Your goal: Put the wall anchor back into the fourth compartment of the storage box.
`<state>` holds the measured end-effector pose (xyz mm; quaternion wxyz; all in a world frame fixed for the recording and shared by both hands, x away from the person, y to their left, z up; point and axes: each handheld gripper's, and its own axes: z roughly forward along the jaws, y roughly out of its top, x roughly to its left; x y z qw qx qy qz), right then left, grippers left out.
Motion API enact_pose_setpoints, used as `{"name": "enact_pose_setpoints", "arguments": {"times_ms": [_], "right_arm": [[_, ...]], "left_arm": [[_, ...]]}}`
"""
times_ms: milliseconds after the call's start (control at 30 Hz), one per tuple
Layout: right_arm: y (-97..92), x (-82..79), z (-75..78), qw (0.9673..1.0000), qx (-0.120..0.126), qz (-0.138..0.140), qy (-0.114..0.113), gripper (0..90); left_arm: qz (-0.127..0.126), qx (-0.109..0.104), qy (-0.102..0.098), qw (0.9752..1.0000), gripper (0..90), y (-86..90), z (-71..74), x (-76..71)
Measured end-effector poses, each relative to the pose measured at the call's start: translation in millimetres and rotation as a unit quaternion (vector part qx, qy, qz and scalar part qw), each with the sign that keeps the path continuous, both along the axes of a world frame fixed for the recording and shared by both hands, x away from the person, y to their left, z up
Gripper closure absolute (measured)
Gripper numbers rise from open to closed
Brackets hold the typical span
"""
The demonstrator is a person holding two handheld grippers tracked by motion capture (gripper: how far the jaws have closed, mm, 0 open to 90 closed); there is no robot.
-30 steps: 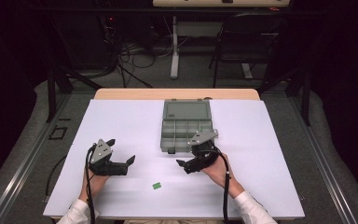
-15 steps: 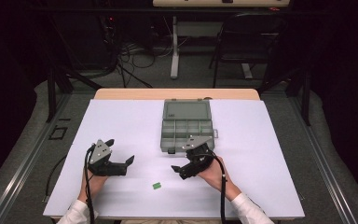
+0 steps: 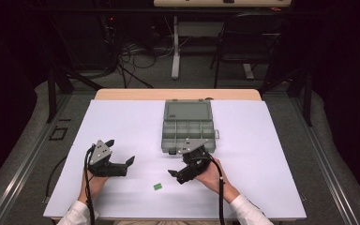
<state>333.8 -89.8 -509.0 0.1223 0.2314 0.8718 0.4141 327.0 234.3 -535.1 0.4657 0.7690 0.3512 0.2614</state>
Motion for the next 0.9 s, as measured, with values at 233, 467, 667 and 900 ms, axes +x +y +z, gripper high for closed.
{"name": "enact_pose_setpoints", "arguments": {"times_ms": [233, 467, 667, 900], "right_arm": [[9.2, -3.3, -1.5, 0.9999, -0.002, 0.014, 0.003, 0.0], [23.0, -5.3, -7.6, 0.9993, -0.013, 0.032, 0.017, 0.0], [37.8, -6.3, -17.2, 0.9982, -0.024, 0.049, 0.024, 0.0], [45.9, -4.7, -23.4, 0.9973, -0.033, 0.061, 0.024, 0.2]], "left_arm": [[-0.001, 0.003, -0.001, 1.0, 0.0, -1.1, 0.3, -0.2], [-0.001, 0.0, -0.001, 1.0, 0.0, -0.3, -0.1, -0.1], [-0.002, -0.001, 0.0, 1.0, 0.0, 0.0, -0.4, 0.1], [-0.002, 0.002, -0.001, 1.0, 0.0, -0.6, 0.3, -0.4]]}}
